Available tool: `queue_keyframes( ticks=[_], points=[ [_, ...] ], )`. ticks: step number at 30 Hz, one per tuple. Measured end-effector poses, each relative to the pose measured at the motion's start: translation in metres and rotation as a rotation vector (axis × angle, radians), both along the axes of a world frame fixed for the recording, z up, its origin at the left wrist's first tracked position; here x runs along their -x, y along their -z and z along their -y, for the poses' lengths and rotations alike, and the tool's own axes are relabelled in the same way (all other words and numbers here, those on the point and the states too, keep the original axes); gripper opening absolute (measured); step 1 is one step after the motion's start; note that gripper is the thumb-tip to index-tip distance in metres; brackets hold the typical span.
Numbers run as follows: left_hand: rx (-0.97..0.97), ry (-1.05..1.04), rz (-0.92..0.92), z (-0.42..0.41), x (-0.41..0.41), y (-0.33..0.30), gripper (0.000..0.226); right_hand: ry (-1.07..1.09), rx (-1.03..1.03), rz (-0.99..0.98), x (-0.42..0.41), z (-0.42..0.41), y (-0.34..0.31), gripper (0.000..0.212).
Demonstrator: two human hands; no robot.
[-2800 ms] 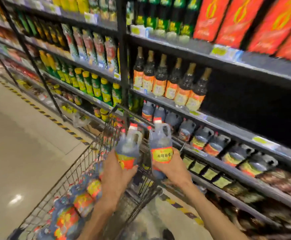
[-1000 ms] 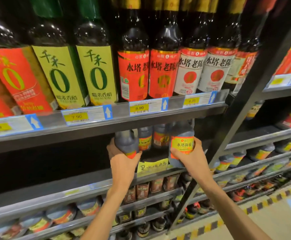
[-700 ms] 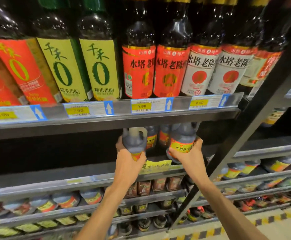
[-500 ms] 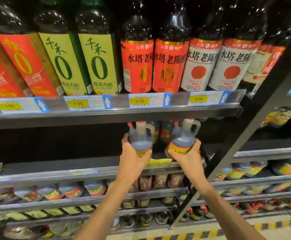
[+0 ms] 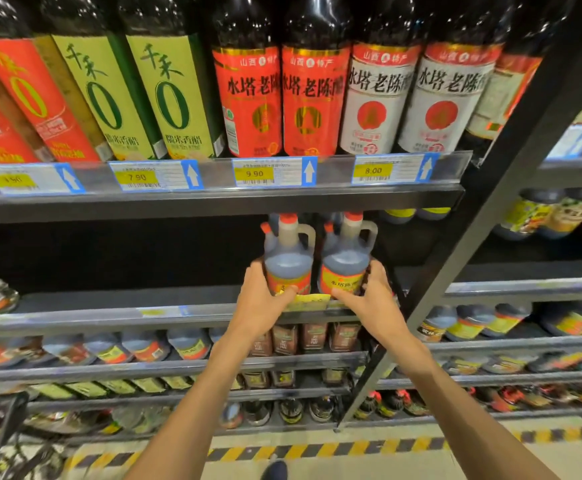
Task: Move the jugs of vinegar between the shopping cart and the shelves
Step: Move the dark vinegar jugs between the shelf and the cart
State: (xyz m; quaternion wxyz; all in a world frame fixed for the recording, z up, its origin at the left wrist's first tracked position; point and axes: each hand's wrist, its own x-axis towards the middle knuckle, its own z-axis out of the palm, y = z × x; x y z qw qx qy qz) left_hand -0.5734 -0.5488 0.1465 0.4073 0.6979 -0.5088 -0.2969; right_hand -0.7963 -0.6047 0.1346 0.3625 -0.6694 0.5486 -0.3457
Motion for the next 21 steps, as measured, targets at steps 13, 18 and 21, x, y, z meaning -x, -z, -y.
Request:
queue_keyframes(
  ticks=[13,18,21],
  points=[
    [0.002,0.025,-0.028,-0.003,0.004,0.007,0.067,-0.047,0.001,-0.053,0.004,0.003,0.001,0.078],
    [-0.035,0.065,-0.068,0.002,-0.001,0.009,0.081,-0.064,-0.05,-0.003,0.006,0.003,0.0,0.076],
    [-0.017,0.056,-0.05,0.004,-0.001,0.009,0.079,-0.073,-0.087,-0.002,0.008,0.005,-0.002,0.073]
  ],
)
